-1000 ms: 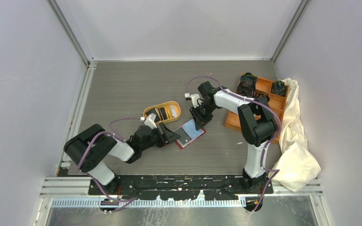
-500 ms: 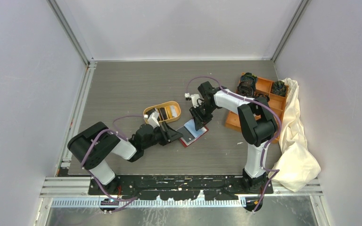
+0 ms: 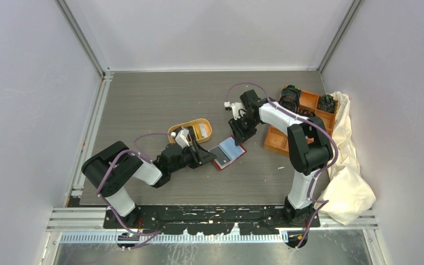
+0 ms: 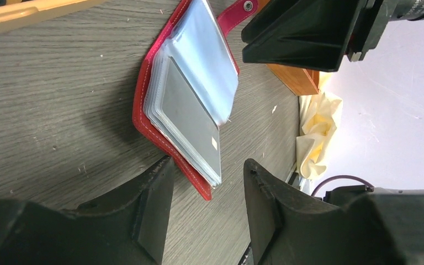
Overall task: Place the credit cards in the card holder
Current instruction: Close the card holder at the center of the board.
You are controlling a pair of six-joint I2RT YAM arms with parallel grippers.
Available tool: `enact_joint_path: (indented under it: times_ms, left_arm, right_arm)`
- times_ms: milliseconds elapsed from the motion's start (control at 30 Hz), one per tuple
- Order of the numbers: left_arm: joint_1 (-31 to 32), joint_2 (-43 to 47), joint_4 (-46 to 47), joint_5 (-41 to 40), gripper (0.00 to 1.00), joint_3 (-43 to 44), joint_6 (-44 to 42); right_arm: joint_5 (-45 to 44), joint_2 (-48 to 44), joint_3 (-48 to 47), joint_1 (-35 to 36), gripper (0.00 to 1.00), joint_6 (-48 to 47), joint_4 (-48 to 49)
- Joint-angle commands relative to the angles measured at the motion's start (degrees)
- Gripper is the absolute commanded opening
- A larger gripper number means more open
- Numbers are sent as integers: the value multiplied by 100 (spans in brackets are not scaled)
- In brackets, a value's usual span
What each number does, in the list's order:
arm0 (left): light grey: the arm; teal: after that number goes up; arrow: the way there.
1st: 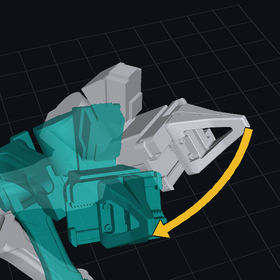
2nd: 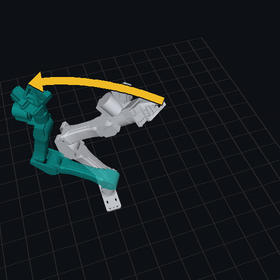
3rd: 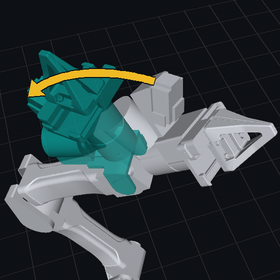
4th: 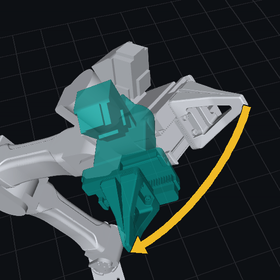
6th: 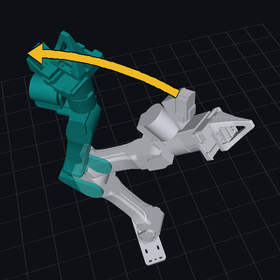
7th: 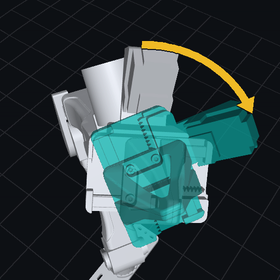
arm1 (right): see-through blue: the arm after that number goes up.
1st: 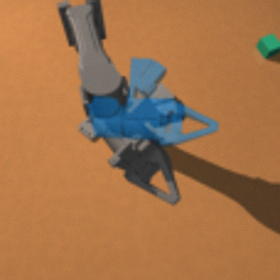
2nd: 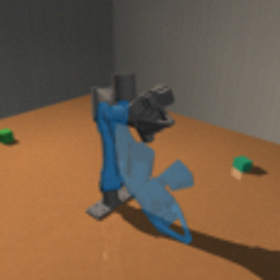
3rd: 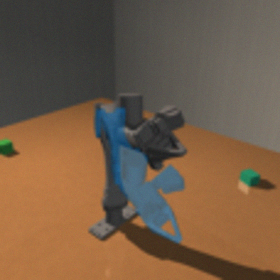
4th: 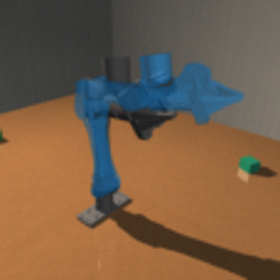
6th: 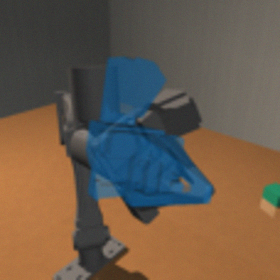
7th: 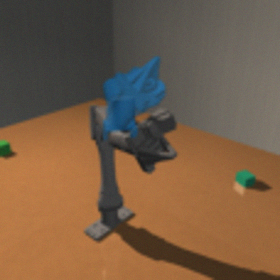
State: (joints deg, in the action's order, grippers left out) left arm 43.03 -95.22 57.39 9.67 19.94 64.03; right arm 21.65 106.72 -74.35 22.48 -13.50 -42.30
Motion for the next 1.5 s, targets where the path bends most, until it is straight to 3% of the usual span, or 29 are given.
enact_joint_path:
  times_ms: [0,267,900,1000,1167,1333,1467]
  left_arm:
    - [30,-90,413,58,50,261,-106]
    - [22,-241,517,150,50,383,-115]
    - [30,-588,493,548,50,992,-305]
    - [31,-724,481,542,50,1034,-310]
    - [30,-832,274,508,49,1106,-420]
    - [30,-702,-650,379,37,1290,-773]
    - [48,-570,-1628,208,31,1576,-1039]
  right_arm:
    - [-413,-162,-77,-165,41,-127,27]
    - [-118,297,-218,-260,43,-101,-303]
    - [1866,695,-349,-137,38,76,-685]
    - [1784,600,-348,-129,38,84,-635]
    - [841,52,-280,-170,39,-9,-385]
    - [210,-694,-78,-355,40,-163,-100]
    - [541,-1194,211,-444,40,-308,305]
